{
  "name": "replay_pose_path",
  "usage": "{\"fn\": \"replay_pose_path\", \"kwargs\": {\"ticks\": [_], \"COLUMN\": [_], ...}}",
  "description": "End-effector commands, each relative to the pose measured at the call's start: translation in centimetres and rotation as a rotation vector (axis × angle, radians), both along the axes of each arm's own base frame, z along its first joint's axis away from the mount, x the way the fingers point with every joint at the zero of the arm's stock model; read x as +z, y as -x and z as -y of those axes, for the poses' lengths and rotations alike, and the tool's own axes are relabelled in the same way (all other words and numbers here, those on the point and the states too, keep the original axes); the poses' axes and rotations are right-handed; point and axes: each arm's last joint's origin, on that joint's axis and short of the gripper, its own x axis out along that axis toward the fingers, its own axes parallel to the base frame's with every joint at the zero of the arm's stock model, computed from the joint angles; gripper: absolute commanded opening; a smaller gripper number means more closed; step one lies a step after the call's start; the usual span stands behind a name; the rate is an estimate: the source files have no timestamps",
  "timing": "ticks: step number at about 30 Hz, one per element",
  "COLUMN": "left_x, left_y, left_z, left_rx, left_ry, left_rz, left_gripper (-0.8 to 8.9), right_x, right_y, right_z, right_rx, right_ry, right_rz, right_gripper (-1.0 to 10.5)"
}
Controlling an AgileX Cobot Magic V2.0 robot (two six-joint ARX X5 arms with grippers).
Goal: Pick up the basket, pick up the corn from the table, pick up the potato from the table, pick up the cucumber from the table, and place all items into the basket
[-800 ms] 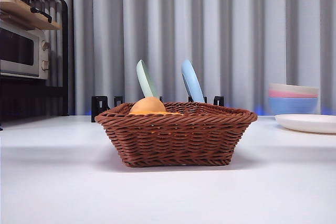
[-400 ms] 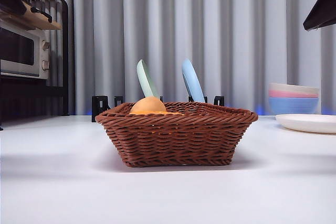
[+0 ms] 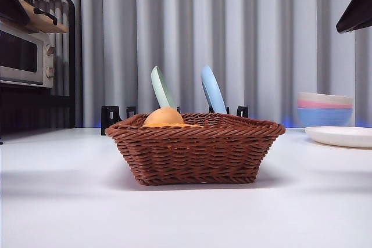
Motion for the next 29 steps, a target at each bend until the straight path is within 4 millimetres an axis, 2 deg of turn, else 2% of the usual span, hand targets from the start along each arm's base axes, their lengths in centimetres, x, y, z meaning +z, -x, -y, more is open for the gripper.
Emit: {"fn": "replay_pose_path", "kwargs": {"ticks": [1, 4, 7, 14, 21, 29], "left_x": [0.3, 0.3, -0.6, -5.8, -10.0, -12.6], "left_y": [1.0, 2.1, 2.8, 3.6, 3.6, 3.3], "left_z": [-0.9, -2.2, -3.3, -5.6, -6.4, -6.6], "left_rx": [0.02, 0.056, 0.086, 0.251, 0.272, 0.302], "left_ry": [-0.057, -0.035, 0.014, 0.115, 0.149, 0.13], "left_rz": [0.036, 0.079, 0.143, 0.299, 0.303, 0.232], "left_gripper": [-0.03, -0.03, -0.03, -0.03, -0.03, -0.03], "right_x": [0.0, 0.0, 0.0, 0.0, 0.0, 0.0], "right_y": [0.0, 0.0, 0.0, 0.0, 0.0, 0.0], "right_z": [0.0, 0.0, 0.0, 0.0, 0.0, 0.0], "right_rx": [-0.007, -0.007, -0.006, -0.007, -0.007, -0.007], "right_ry": [-0.01, -0.009, -0.01, -0.01, -0.009, -0.009], "right_rz": [0.002, 0.002, 0.002, 0.002, 0.002, 0.002], "right_gripper": [0.0, 0.0, 0.0, 0.0, 0.0, 0.0]}}
